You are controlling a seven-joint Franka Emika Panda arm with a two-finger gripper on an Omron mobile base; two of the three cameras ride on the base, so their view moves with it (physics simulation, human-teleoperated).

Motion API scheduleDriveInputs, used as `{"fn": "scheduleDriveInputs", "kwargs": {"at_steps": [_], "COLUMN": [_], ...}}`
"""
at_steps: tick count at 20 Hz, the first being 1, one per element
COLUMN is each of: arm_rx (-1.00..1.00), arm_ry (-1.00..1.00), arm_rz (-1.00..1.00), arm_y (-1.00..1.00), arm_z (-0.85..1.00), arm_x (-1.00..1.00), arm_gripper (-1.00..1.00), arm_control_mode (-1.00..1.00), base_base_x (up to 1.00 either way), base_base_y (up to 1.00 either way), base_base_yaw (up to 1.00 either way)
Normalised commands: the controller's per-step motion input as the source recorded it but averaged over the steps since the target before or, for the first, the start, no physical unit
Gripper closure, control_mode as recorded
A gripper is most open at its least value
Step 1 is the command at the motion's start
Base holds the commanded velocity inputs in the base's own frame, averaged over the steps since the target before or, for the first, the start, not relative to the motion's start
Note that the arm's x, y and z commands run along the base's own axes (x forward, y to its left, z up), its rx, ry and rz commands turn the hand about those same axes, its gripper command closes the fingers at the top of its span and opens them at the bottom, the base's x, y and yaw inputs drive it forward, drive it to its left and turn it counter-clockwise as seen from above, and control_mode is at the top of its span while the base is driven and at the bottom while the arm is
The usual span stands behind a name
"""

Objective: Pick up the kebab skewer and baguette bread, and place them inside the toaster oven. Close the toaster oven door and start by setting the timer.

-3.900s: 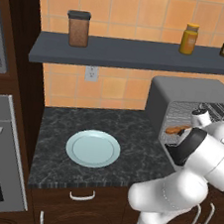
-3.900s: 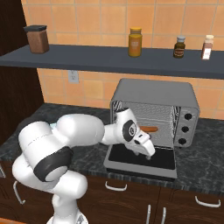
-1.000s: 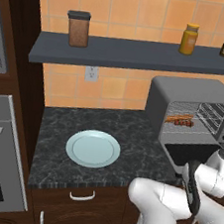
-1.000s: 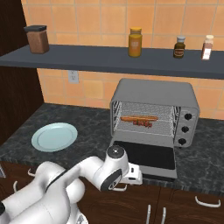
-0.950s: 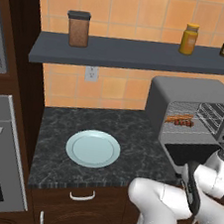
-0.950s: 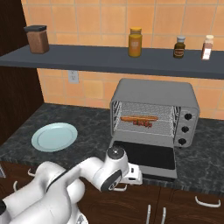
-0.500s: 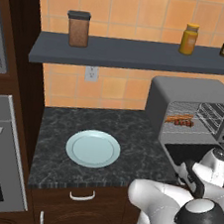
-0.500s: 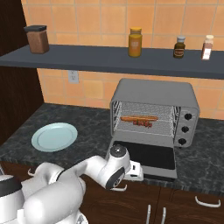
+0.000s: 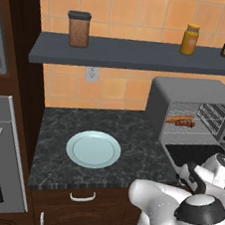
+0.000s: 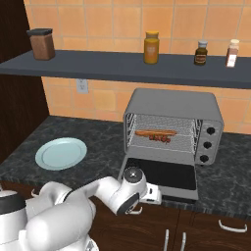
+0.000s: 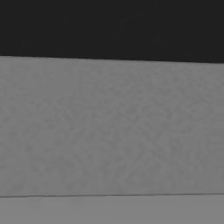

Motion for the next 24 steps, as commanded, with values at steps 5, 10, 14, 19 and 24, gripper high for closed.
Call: {"fn": "scheduleDriveInputs", "kwargs": {"at_steps": [5, 10, 14, 19, 24], "arm_rx": [0.0, 0.0, 0.0, 0.0, 0.0], "arm_ry": [-0.15, -0.23, -0.33, -0.23, -0.12], "arm_rz": [-0.04, -0.06, -0.05, -0.06, -0.05], "arm_y": [0.01, 0.11, 0.4, 0.47, 0.34], "arm_z": [0.61, 0.77, 0.47, 0.28, 0.17], "arm_x": [0.57, 0.74, 0.81, 1.0, 0.89], "arm_gripper": [-1.0, -1.0, -1.0, -1.0, -1.0], "arm_control_mode": [-1.0, -1.0, -1.0, -1.0, -1.0], "base_base_x": [0.0, 0.0, 0.0, 0.0, 0.0], "base_base_y": [0.0, 0.0, 0.0, 0.0, 0.0], "base_base_yaw": [0.0, 0.0, 0.0, 0.0, 0.0]}}
